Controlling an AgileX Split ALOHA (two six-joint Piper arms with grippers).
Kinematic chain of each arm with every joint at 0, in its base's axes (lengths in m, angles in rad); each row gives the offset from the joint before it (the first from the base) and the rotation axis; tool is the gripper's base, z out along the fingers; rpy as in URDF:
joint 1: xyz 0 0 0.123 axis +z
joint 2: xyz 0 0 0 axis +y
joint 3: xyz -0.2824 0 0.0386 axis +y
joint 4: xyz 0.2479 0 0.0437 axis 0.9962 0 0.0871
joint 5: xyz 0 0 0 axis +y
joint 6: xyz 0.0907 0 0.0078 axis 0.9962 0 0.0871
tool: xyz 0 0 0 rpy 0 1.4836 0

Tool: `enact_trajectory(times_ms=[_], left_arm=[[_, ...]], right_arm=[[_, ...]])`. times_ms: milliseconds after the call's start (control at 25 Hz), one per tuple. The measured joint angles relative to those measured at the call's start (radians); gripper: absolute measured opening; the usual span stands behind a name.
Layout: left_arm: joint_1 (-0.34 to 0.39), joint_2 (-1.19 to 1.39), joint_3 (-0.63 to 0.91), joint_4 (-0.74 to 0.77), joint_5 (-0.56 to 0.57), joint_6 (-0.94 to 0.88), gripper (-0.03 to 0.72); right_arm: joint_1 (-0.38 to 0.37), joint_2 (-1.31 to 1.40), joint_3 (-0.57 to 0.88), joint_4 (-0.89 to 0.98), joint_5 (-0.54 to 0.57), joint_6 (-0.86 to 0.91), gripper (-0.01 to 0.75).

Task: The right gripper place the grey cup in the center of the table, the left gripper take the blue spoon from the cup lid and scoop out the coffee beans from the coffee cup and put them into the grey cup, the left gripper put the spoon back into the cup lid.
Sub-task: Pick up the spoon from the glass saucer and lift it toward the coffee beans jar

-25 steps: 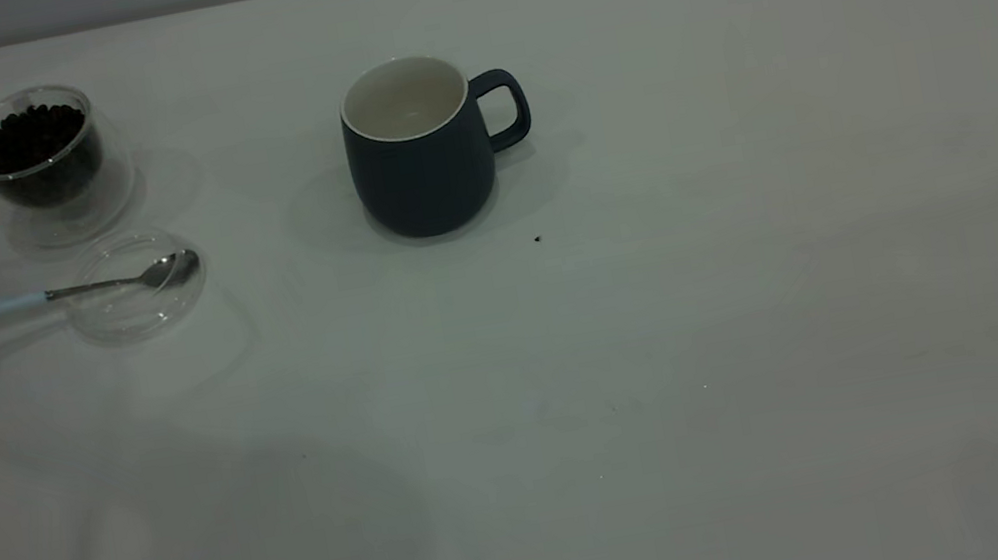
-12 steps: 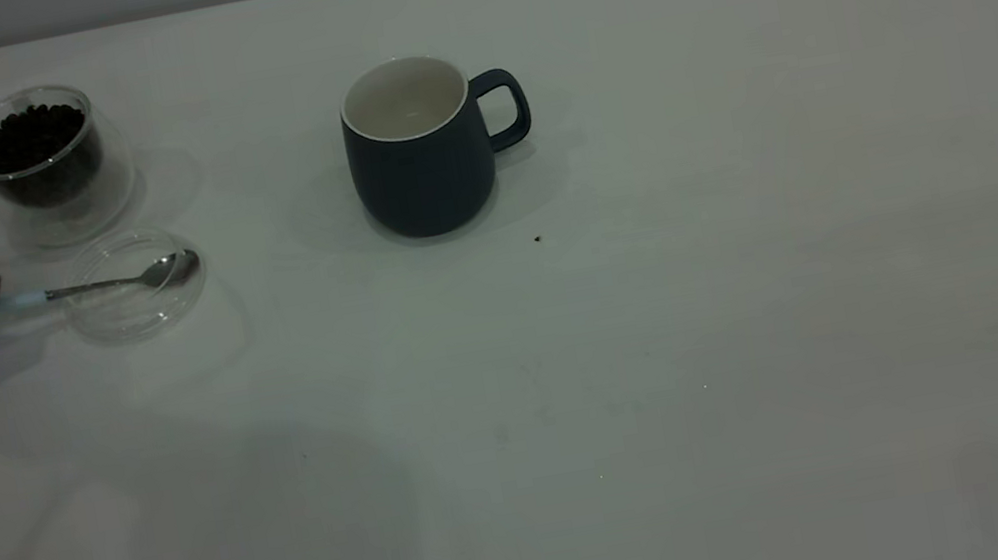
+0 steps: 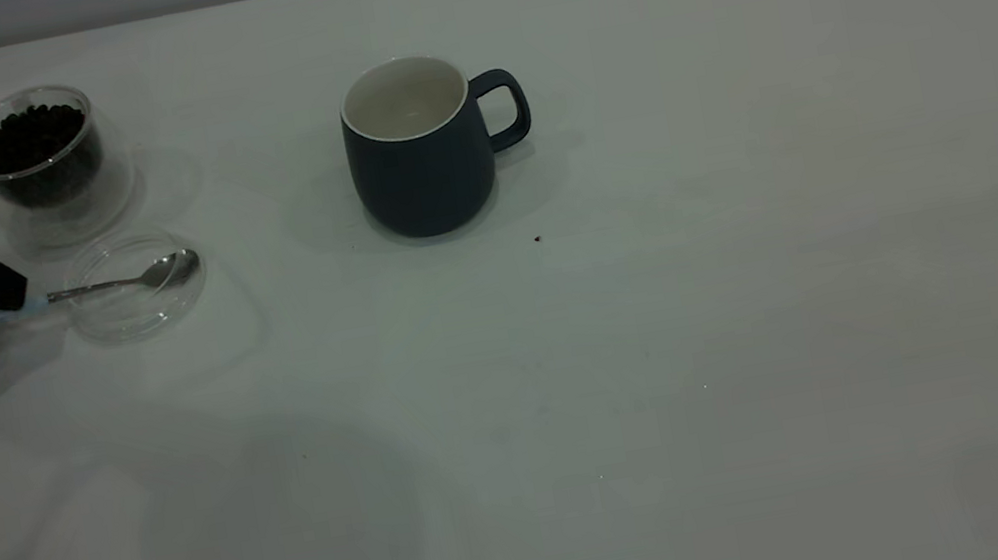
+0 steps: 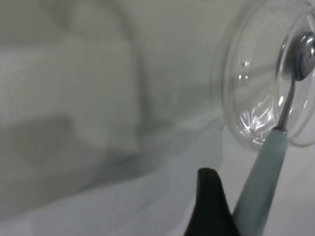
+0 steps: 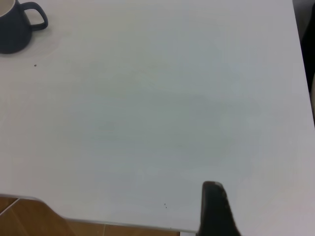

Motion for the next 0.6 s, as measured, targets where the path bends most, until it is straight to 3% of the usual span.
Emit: enact_trajectory(times_ms=[400,600], left_arm=[[0.0,0.001,0.0,0.0,0.0,-0.004,0.585],[0.0,0.001,0.0,0.0,0.0,-0.004,0.495]], right_arm=[[0.0,0.0,0.0,0.0,0.0,0.0,0.453],[0.0,0.0,0.0,0.0,0.0,0.0,0.453]])
